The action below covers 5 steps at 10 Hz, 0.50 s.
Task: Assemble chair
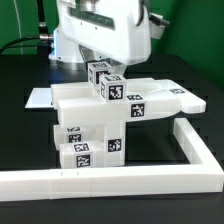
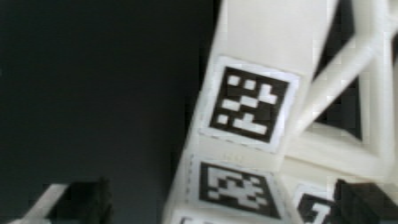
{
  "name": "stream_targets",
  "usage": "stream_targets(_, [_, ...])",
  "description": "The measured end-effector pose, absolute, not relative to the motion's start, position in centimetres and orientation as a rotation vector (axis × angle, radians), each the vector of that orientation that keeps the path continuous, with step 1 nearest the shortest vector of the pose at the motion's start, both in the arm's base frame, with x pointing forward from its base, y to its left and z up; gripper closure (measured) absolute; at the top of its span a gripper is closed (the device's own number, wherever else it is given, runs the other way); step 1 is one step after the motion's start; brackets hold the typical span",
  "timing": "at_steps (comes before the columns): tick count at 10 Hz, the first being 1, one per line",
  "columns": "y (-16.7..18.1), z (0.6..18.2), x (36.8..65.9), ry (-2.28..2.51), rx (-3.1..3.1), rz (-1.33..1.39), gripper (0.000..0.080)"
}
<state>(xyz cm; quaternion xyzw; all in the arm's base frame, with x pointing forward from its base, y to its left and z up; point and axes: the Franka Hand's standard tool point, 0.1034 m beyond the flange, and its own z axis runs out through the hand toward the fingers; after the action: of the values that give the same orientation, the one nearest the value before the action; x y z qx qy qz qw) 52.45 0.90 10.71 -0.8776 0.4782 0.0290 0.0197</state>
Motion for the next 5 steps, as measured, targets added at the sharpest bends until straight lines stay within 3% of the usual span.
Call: stream_targets(5, [0.73,10.7,52.43,1.0,-2.936,0.076,0.0151])
